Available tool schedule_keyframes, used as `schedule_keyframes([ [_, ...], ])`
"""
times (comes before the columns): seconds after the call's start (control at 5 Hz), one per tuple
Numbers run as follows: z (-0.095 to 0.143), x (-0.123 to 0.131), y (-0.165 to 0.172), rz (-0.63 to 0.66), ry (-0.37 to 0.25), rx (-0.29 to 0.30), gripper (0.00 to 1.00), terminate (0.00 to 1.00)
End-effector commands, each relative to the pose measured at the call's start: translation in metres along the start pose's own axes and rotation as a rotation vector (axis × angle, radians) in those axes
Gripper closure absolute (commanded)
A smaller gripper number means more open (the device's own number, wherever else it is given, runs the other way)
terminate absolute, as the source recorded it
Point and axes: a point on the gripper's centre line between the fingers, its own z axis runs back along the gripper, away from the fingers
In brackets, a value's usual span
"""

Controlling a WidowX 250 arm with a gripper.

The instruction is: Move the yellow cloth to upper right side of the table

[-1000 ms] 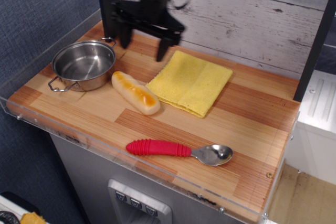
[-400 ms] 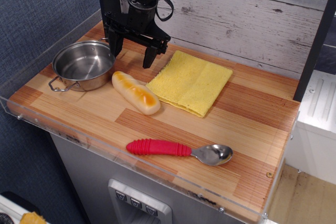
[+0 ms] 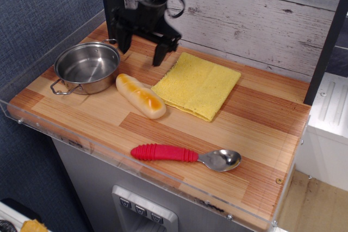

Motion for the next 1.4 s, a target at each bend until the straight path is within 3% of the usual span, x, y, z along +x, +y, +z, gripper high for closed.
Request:
schedule_keyframes([
  [0.0,0.073,0.002,0.0,0.016,-0.211,0.061,0.0,0.0],
  [0.2,0.065,0.004,-0.006,0.024,-0.183,-0.084,0.0,0.0],
  [0.4,0.059,0.005,-0.008,0.033,-0.151,-0.116,0.0,0.0],
  [0.6,0.051,0.007,-0.009,0.034,-0.139,-0.109,0.0,0.0],
  [1.2,0.054,0.008,-0.063,-0.138,-0.153,-0.099,0.0,0.0],
])
